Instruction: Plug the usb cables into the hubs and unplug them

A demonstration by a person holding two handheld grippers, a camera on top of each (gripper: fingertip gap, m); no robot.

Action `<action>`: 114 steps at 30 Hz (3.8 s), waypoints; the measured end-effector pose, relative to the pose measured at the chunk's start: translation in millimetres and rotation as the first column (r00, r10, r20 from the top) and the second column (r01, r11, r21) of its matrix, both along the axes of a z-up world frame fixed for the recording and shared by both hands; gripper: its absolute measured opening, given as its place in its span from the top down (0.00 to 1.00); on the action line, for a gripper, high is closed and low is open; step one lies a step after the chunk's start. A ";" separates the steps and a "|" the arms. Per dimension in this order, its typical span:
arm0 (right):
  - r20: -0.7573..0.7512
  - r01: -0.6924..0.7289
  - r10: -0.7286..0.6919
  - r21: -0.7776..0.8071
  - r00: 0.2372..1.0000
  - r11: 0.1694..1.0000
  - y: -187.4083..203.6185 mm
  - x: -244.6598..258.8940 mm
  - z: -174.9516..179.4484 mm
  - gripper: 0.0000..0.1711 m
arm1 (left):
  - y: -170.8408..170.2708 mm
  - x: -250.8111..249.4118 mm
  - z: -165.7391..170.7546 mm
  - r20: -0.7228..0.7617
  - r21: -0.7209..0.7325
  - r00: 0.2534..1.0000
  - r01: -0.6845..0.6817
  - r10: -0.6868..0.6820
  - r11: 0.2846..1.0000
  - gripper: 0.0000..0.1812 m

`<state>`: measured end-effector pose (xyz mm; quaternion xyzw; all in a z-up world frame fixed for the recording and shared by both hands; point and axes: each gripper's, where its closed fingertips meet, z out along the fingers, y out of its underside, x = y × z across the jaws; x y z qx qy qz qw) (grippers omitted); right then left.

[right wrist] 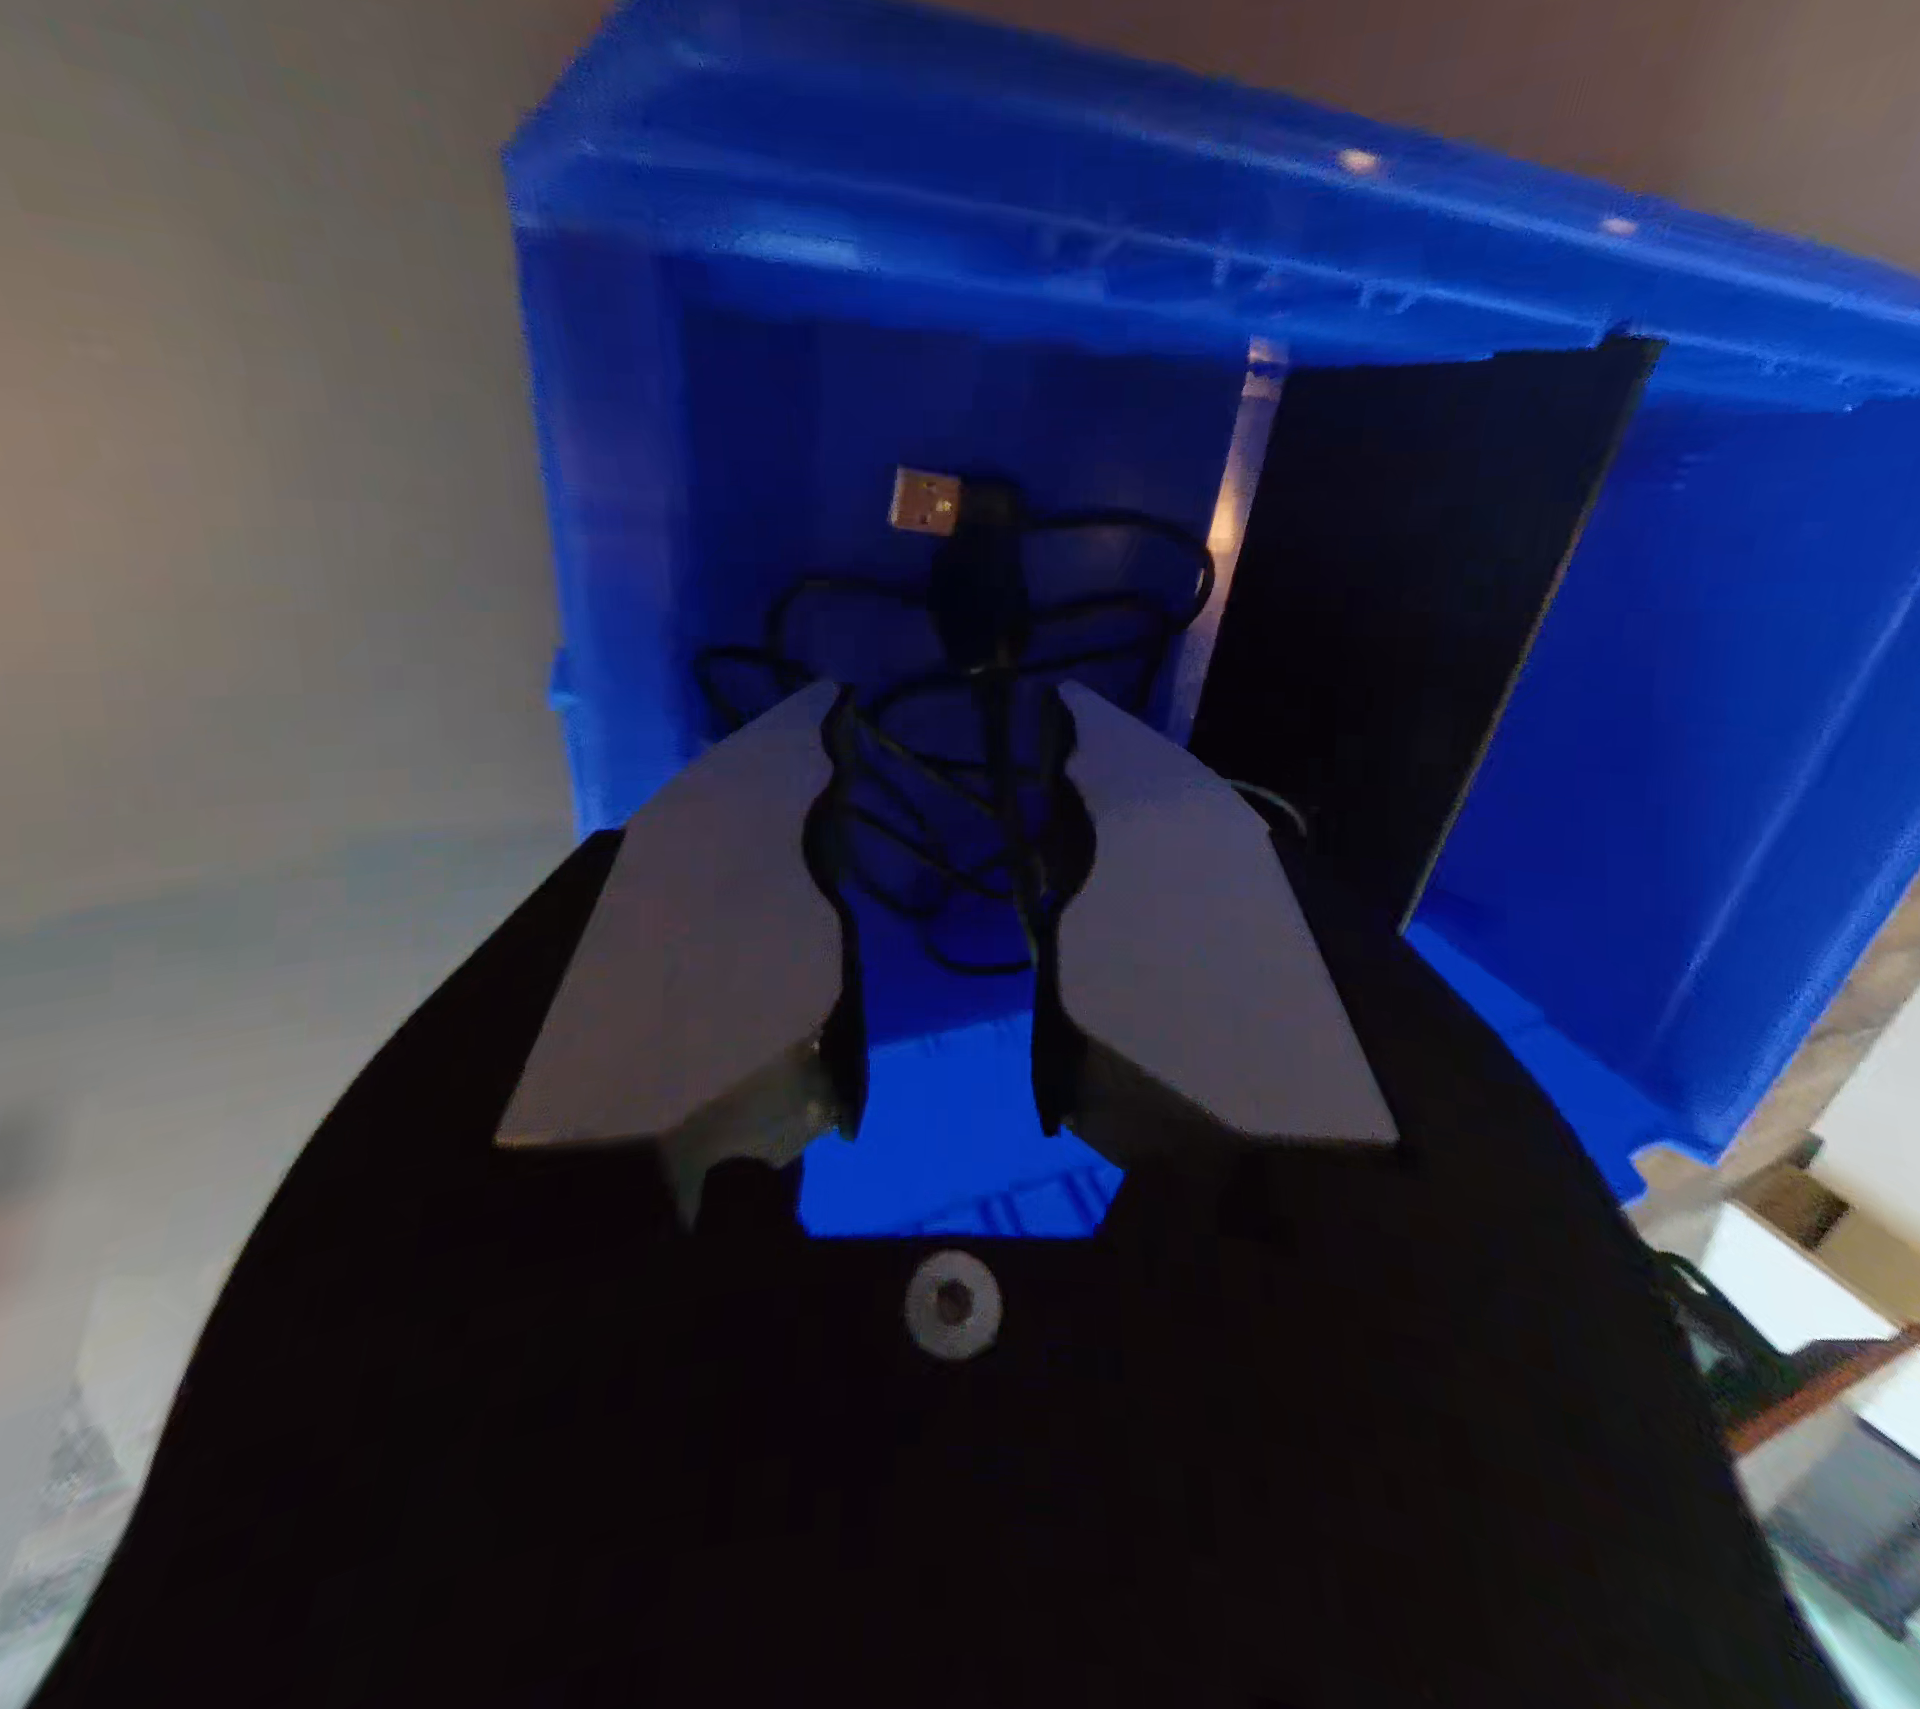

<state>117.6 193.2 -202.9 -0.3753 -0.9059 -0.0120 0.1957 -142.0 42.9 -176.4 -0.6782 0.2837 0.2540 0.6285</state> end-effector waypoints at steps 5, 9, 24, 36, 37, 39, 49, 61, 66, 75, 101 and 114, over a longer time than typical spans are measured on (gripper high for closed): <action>0.071 -0.072 0.071 0.015 0.995 0.997 -0.4 -11.4 -18.8 0.83 | -0.3 0.1 0.2 0.004 0.000 1.000 0.003 -0.003 1.000 0.90; 0.093 -0.087 0.080 0.076 0.992 0.993 12.9 -11.2 -26.3 0.87 | -0.3 0.8 -0.6 0.001 -0.004 1.000 0.008 -0.008 1.000 0.90; 0.055 0.015 -0.019 0.061 0.998 0.998 32.6 12.3 -10.1 0.82 | 0.3 1.2 -2.5 -0.013 -0.014 1.000 0.005 -0.005 1.000 0.90; 0.159 -0.214 0.227 -0.092 0.961 0.972 3.6 -28.9 -29.5 0.78 | 0.4 1.6 -3.4 -0.019 -0.020 1.000 0.007 -0.007 1.000 0.90; 0.158 -0.240 0.252 -0.090 0.955 0.967 1.9 -31.4 -30.1 0.78 | 0.4 1.5 -3.2 -0.017 -0.020 1.000 0.007 -0.007 1.000 0.90; 0.166 -0.288 0.297 -0.078 0.940 0.955 0.9 -35.0 -32.0 0.78 | 0.3 1.4 -2.9 -0.014 -0.019 1.000 0.007 -0.008 1.000 0.90; 0.295 -0.377 0.406 -0.151 0.865 0.914 -2.9 -22.9 -41.6 0.87 | 1.1 1.6 -4.0 -0.018 -0.026 1.000 0.008 -0.008 1.000 0.90; -0.269 -0.099 0.013 -0.308 0.963 0.946 7.2 -33.3 16.8 0.89 | 1.7 -3.3 0.2 0.011 -0.006 1.000 -0.017 0.017 1.000 0.90; -0.608 -0.142 -0.179 -0.441 0.773 0.886 -16.1 -29.5 102.5 0.89 | 1.3 -5.5 2.5 0.031 0.003 0.999 -0.026 0.026 1.000 0.90; -0.811 -0.333 -0.295 -0.499 0.506 0.800 -122.2 -48.9 208.1 0.89 | -0.8 -6.1 8.1 0.048 0.033 0.999 -0.028 0.026 0.999 0.90; -0.156 0.248 -0.606 -0.812 0.780 0.529 -184.9 -173.3 -1.9 0.89 | -4.5 -3.1 15.8 -0.108 0.093 0.992 -0.061 0.071 0.994 0.90; -0.146 0.021 -0.064 -0.279 0.987 0.960 -186.3 -170.7 -30.7 0.70 | -9.3 -17.1 28.2 -0.057 0.137 0.991 -0.114 0.123 0.984 0.90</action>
